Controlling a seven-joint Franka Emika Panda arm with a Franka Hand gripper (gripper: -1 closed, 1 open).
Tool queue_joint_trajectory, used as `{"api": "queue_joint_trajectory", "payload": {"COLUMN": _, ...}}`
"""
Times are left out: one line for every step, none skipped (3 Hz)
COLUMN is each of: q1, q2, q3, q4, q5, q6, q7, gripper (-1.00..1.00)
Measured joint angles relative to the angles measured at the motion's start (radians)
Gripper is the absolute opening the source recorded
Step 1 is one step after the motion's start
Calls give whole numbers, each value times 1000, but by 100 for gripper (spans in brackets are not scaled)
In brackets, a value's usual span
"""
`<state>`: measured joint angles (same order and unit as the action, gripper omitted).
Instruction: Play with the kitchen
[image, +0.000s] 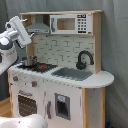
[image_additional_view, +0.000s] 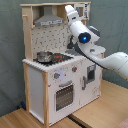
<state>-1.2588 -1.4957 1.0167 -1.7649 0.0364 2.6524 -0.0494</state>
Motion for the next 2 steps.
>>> {"api": "queue_joint_trajectory", "payload": {"q1": -44, "q2": 0, "q3": 2, "q4": 31, "q5": 0, "q6": -49, "q7": 73, "gripper": 100}}
{"api": "queue_joint_trajectory", "payload": {"q1": -100, "q2": 0, "q3": 4, "q4": 73, "q5": 0, "q6": -100, "q7": 145, "gripper": 100}}
